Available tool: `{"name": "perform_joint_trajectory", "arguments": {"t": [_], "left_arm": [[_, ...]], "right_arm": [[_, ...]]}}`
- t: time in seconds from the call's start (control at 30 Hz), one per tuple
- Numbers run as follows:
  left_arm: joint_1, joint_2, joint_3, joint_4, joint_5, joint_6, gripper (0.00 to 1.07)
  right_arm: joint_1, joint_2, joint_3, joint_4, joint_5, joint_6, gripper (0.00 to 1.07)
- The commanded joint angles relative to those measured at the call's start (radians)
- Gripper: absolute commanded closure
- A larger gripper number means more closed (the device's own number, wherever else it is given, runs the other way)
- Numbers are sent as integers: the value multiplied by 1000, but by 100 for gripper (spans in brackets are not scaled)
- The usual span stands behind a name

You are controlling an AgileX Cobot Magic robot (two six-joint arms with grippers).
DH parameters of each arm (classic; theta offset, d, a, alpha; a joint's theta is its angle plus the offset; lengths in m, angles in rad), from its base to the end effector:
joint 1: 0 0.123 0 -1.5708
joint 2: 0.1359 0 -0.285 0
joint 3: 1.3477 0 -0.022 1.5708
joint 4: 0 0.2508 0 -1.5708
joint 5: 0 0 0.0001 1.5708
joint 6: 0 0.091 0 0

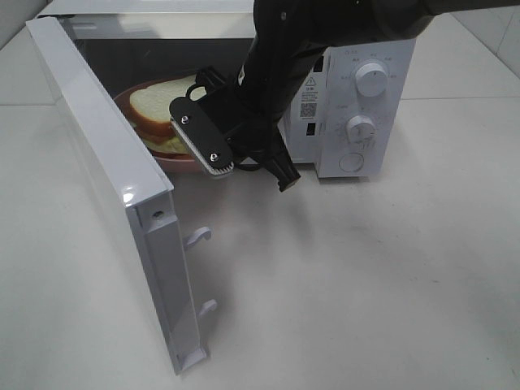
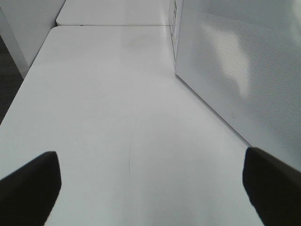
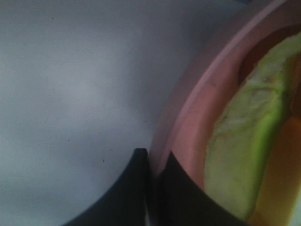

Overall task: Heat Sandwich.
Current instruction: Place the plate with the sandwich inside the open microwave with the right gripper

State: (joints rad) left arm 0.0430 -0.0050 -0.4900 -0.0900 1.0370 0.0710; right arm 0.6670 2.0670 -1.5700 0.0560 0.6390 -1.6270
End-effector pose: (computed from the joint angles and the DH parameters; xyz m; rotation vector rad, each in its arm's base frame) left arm -0.0033 -0.0072 0.2767 0.0309 2.0223 -0.0352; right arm 0.3536 0.2823 0.1943 -2.3911 1.1310 -0.2729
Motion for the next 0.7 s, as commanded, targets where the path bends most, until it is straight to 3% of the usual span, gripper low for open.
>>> {"name": "perform_joint_trajectory", "arguments": {"t": [0.03, 0.7], "left_arm": [[3, -19, -3, 0, -9, -6, 5], [3, -19, -3, 0, -9, -6, 5]], "right_arm": [[-3, 22, -49, -27, -3, 47, 107], [-12, 200, -323, -161, 54, 257, 107]]}}
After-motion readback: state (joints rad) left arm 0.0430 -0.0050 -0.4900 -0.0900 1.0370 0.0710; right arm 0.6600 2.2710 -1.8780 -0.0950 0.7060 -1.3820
